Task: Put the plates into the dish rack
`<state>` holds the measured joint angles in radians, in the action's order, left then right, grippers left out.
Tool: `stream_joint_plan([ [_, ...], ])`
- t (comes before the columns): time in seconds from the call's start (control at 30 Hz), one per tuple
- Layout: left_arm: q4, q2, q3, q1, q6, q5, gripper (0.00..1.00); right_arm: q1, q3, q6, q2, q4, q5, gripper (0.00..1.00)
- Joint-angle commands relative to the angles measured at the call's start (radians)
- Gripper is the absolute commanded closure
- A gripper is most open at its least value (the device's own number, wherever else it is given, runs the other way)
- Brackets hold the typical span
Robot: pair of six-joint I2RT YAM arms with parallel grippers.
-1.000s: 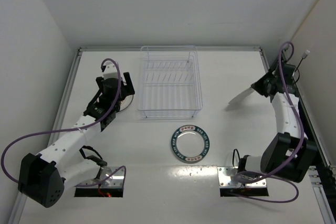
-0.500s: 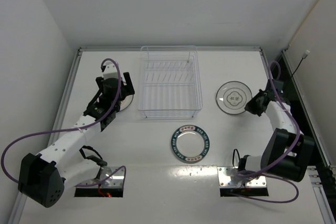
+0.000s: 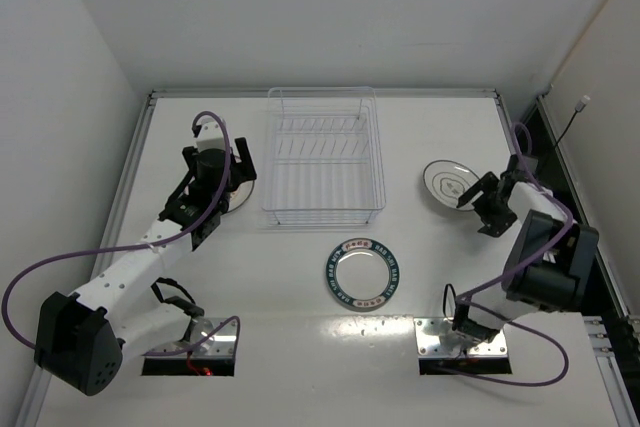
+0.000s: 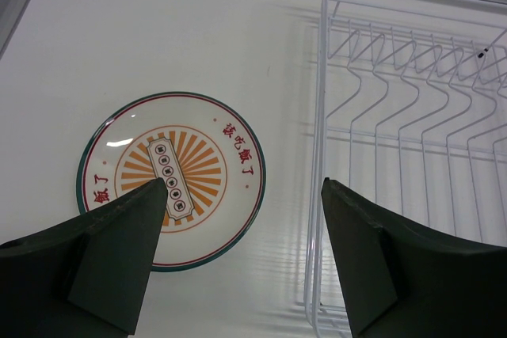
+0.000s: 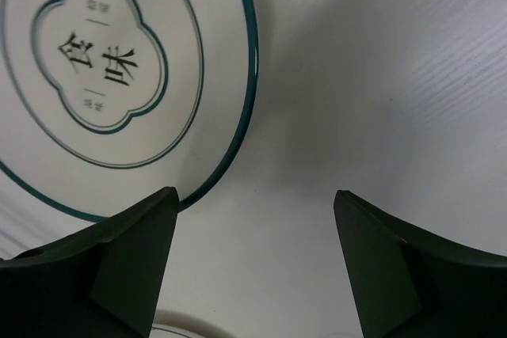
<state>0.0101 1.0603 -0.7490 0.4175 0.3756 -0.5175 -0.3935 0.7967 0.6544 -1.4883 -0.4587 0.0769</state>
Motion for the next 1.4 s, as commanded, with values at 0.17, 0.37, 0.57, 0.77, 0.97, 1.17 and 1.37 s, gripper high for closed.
stream_joint_plan([
  [0.17,-0.032,-0.011,-0.003,0.006,0.011,-0.001,0.24,-0.067,0.099,-0.022,-0.165,-0.02,0.043,0.24],
  [0.37,-0.032,-0.011,-0.003,0.015,0.011,-0.001,0.24,-0.067,0.202,-0.033,-0.222,0.02,0.089,0.33],
  [0.57,-0.032,-0.002,-0.003,0.015,0.011,-0.001,0.24,-0.045,0.341,-0.044,-0.372,-0.055,0.098,0.37],
  [0.77,-0.032,0.007,-0.003,0.015,0.011,-0.001,0.24,-0.024,0.394,-0.044,-0.414,-0.103,0.063,0.43],
  [0.97,-0.022,0.007,0.007,0.015,0.011,-0.021,0.24,-0.013,0.45,-0.076,-0.437,-0.138,0.044,0.41],
  [1.17,-0.022,0.007,0.007,0.015,0.002,-0.021,0.24,0.007,0.524,-0.142,-0.493,-0.175,0.044,0.39],
  [1.37,-0.022,0.007,0.007,0.015,0.002,-0.021,0.21,0.091,0.76,-0.279,-0.659,-0.359,0.017,0.39],
])
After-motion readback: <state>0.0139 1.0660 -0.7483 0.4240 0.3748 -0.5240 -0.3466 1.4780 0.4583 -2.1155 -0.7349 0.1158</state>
